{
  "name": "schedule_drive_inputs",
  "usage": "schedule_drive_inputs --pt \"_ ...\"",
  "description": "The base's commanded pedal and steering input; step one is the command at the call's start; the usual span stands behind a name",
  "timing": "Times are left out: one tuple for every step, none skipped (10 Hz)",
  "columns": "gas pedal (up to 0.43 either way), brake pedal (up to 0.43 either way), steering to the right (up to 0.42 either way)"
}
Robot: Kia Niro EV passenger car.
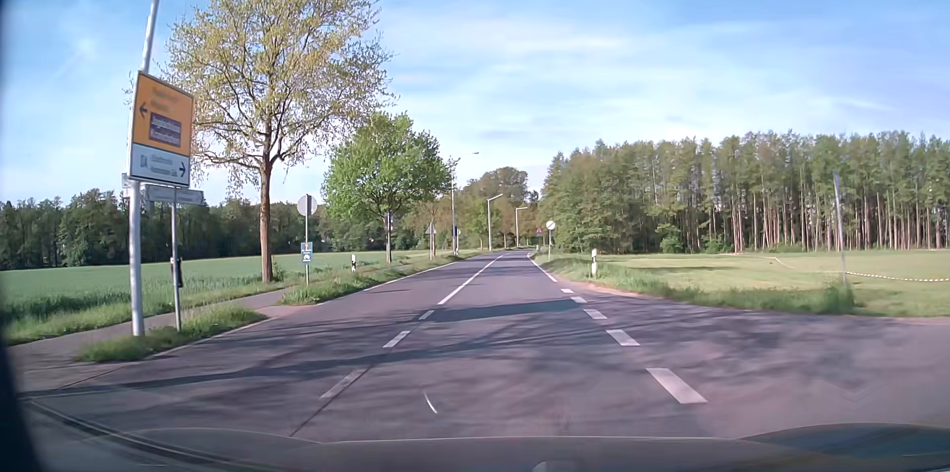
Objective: Follow the waypoints while adhering to traffic rules and regulations
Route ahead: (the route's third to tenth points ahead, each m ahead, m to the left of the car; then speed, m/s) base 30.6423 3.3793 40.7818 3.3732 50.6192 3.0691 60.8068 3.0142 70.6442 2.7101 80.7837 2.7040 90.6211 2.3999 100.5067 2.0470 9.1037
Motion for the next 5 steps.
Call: schedule_drive_inputs --pt "0.0 0.0 -0.006" --pt "0.0 0.0 -0.006" --pt "0.0 0.0 -0.006" --pt "0.0 0.0 -0.006" --pt "0.0 0.0 -0.006"
